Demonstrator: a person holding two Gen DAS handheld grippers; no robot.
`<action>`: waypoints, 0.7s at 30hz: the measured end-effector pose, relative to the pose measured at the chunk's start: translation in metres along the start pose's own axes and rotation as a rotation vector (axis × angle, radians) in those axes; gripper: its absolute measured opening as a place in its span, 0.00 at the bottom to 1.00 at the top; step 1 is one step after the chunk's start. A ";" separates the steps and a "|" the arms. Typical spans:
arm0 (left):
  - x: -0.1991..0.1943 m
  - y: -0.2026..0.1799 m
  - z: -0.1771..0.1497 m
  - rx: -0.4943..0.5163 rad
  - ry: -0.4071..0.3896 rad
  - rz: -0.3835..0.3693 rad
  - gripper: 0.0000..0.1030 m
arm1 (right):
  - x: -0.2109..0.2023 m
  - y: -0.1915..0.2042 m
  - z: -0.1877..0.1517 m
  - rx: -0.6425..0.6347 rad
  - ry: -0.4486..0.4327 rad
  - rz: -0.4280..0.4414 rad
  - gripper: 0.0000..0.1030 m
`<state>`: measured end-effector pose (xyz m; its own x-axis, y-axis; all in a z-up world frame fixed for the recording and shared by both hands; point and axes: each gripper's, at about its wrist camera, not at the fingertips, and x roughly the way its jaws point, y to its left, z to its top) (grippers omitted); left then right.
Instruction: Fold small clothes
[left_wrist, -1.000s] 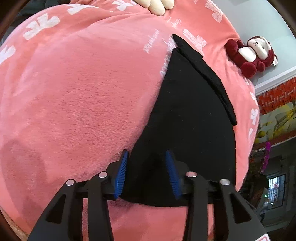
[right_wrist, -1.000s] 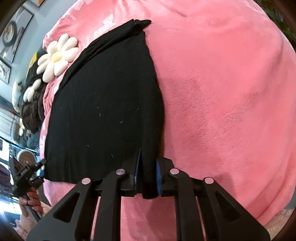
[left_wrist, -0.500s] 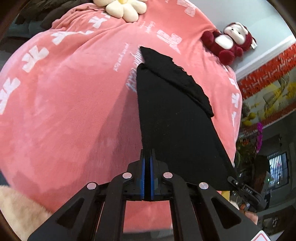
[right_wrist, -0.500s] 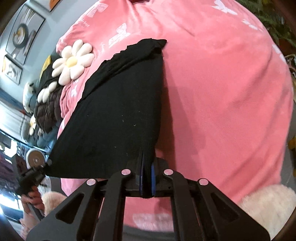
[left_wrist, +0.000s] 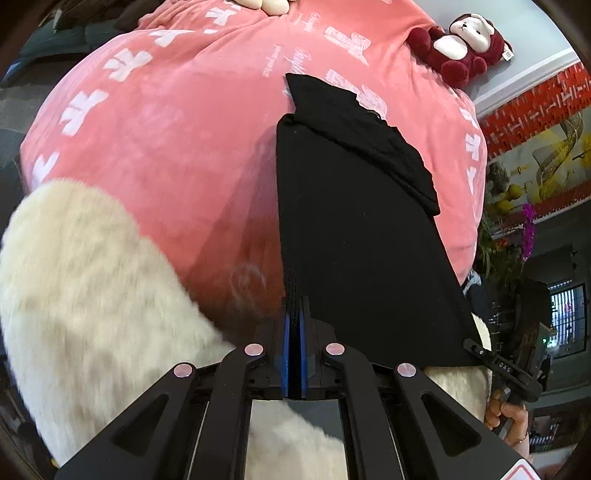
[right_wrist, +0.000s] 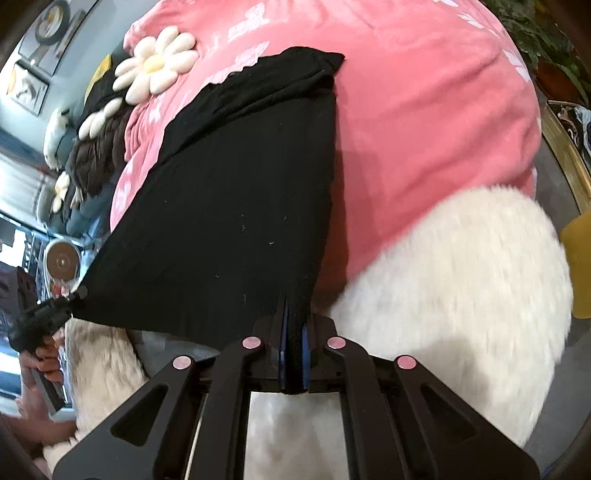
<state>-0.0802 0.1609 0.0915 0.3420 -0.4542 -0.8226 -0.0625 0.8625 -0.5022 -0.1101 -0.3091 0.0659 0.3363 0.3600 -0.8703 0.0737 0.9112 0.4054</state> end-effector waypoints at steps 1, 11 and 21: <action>-0.005 -0.003 -0.004 0.007 -0.001 0.002 0.01 | -0.004 0.002 -0.003 0.000 -0.001 0.004 0.04; -0.041 -0.051 0.078 0.105 -0.181 -0.044 0.01 | -0.061 0.007 0.089 0.019 -0.255 0.096 0.04; 0.063 -0.090 0.255 0.131 -0.274 0.143 0.02 | 0.046 0.001 0.278 0.099 -0.298 -0.006 0.05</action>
<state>0.1862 0.1114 0.1528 0.5788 -0.2648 -0.7713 -0.0134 0.9426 -0.3337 0.1667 -0.3476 0.1042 0.5952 0.2671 -0.7579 0.1621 0.8839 0.4388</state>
